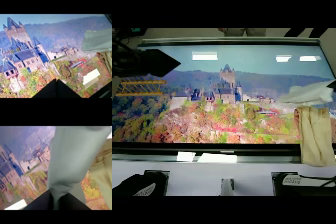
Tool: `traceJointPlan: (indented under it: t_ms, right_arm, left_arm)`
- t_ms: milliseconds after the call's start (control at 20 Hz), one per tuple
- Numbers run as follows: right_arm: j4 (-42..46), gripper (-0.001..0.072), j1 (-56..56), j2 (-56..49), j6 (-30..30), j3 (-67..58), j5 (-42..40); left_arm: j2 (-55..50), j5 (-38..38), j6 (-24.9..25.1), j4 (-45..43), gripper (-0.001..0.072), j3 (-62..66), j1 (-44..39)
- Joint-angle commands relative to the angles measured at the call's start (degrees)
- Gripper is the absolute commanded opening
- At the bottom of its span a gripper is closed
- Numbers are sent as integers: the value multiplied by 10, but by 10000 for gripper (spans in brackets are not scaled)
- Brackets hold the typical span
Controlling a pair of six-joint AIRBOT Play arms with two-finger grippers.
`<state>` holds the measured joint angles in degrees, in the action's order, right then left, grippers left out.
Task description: Fold the shirts.
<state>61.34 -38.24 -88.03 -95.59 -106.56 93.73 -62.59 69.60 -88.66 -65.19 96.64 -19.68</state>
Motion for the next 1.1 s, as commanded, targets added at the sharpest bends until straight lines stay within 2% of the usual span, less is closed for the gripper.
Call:
traceJointPlan:
  t_ms: [0,200,300,450,600,700,900,1050]
  right_arm:
    - [8,21,-76,21,-19,-41,54]
    - [12,21,-114,42,-19,-41,106]
    - [27,21,-119,55,-20,-41,105]
    - [92,21,-119,72,-27,-41,107]
    - [203,21,-119,87,-19,-21,109]
    - [250,21,-119,109,-19,47,109]
    - [282,22,-119,163,-13,274,109]
    - [335,22,-119,189,-18,414,67]
  left_arm:
    - [0,2,10,0,32,0,0]
    - [0,2,21,0,32,0,0]
    - [0,2,24,0,32,0,0]
    - [0,2,27,0,32,0,0]
    - [0,14,28,0,32,0,0]
    - [0,27,30,0,32,0,0]
    - [0,31,31,0,32,0,0]
    - [0,31,31,5,32,0,0]
